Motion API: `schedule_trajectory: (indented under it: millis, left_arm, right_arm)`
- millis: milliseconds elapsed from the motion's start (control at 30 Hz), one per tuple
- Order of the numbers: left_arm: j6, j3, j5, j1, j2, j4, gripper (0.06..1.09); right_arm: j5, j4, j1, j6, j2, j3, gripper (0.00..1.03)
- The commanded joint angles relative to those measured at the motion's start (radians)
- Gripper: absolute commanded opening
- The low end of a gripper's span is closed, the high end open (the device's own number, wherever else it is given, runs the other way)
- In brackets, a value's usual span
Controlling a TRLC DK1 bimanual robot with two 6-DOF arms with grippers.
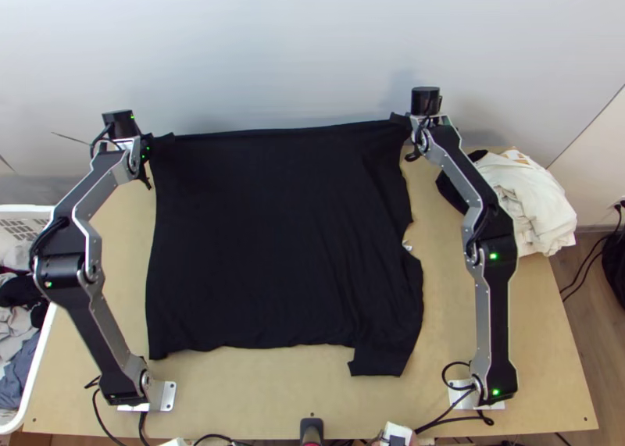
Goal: Fold the t-shirt
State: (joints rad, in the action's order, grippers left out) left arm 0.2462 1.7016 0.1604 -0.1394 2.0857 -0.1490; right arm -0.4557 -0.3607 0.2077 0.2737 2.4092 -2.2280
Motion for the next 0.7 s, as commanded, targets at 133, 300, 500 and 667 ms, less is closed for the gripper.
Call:
schedule_trajectory:
  millis: [133,300,500,667]
  left_arm:
    - [0.011,0.069,-0.015,0.009,0.036,-0.055,0.1]
    - [0.027,-0.112,-0.071,0.018,-0.101,-0.046,0.1]
    - [0.021,-0.338,-0.121,0.017,-0.296,-0.031,0.1]
    - [0.015,-0.528,-0.147,-0.003,-0.447,-0.009,0.1]
  right_arm:
    - [0.089,-0.135,-0.004,0.081,-0.035,0.004,0.03]
    - [0.173,-0.233,-0.001,0.122,-0.151,0.113,0.03]
    - [0.244,-0.231,0.039,0.14,-0.344,0.366,0.03]
    - [0.253,-0.207,0.07,0.148,-0.498,0.577,0.03]
